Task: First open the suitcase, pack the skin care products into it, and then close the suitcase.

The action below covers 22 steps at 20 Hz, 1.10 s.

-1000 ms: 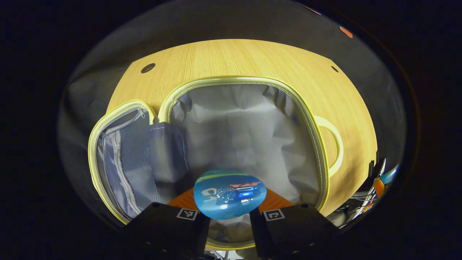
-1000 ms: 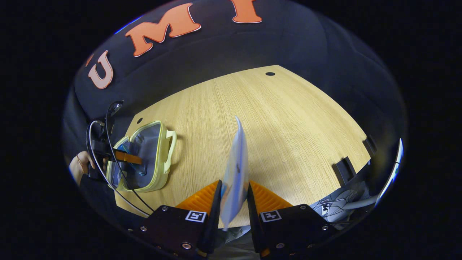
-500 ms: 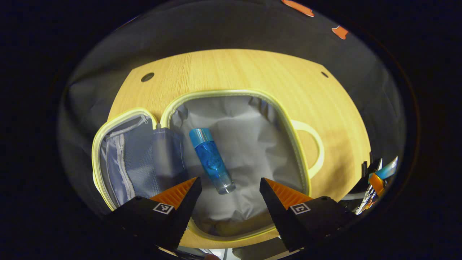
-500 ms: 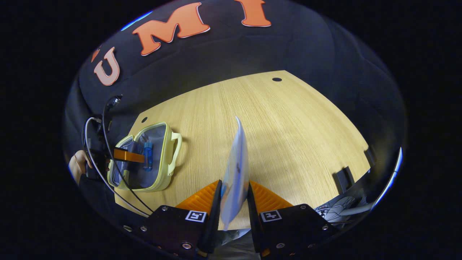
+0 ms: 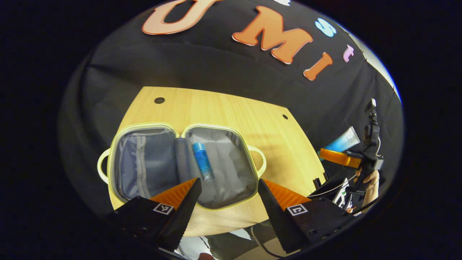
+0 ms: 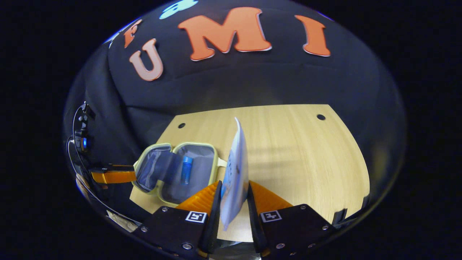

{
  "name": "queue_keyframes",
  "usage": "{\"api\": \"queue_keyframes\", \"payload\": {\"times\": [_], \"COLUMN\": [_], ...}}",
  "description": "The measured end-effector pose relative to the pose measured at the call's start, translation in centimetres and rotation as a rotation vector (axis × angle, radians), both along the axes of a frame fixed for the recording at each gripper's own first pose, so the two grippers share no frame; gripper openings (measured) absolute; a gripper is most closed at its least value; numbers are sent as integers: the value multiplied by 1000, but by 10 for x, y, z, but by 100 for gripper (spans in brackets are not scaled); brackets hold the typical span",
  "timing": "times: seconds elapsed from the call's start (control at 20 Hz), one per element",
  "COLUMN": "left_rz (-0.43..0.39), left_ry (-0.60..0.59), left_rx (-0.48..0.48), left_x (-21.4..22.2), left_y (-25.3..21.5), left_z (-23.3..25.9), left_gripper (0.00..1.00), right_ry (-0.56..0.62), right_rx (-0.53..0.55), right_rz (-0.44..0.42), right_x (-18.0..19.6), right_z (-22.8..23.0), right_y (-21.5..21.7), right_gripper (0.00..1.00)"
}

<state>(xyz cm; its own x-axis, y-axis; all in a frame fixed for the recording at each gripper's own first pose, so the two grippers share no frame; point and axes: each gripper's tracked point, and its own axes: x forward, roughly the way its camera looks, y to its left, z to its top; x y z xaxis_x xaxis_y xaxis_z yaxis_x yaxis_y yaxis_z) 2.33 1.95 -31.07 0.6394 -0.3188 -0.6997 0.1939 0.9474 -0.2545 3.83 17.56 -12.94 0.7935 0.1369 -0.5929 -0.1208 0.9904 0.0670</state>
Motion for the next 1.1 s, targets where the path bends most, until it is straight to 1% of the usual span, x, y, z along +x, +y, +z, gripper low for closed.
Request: {"api": "queue_keyframes", "payload": {"times": [0.1, 0.2, 0.3, 0.4, 0.45, 0.6, 0.75, 0.95, 1.0, 1.05, 1.1], "left_rz": [33, 66, 113, 153, 177, 231, 275, 320, 329, 338, 345], "left_ry": [-30, -38, -33, -26, -19, 3, 33, 70, 80, 87, 91], "left_rx": [-22, -27, -21, -15, -9, -3, 8, -9, -14, -13, -10], "left_x": [-18, -40, -62, -79, -90, -110, -124, -135, -137, -138, -136], "left_y": [22, 45, 80, 111, 127, 163, 187, 208, 212, 216, 219], "left_z": [13, 20, 26, 24, 22, 9, -4, -19, -24, -27, -27], "left_gripper": [98, 98, 98, 96, 98, 98, 98, 98, 98, 98, 98], "right_ry": [21, 78, 157, 260, 314, 467, 569, 631, 636, 635, 634], "right_rx": [-9, 18, 15, -14, -20, -66, -107, -139, -143, -149, -158], "right_rz": [55, 111, 157, 195, 205, 200, 173, 120, 105, 94, 86], "right_x": [17, 28, 35, 37, 38, 44, 51, 72, 77, 82, 84], "right_z": [6, -5, -27, -60, -78, -130, -174, -208, -213, -219, -222], "right_y": [32, 71, 106, 125, 138, 148, 150, 142, 140, 138, 135], "right_gripper": [40, 40, 40, 40, 40, 40, 40, 40, 46, 46, 40]}}
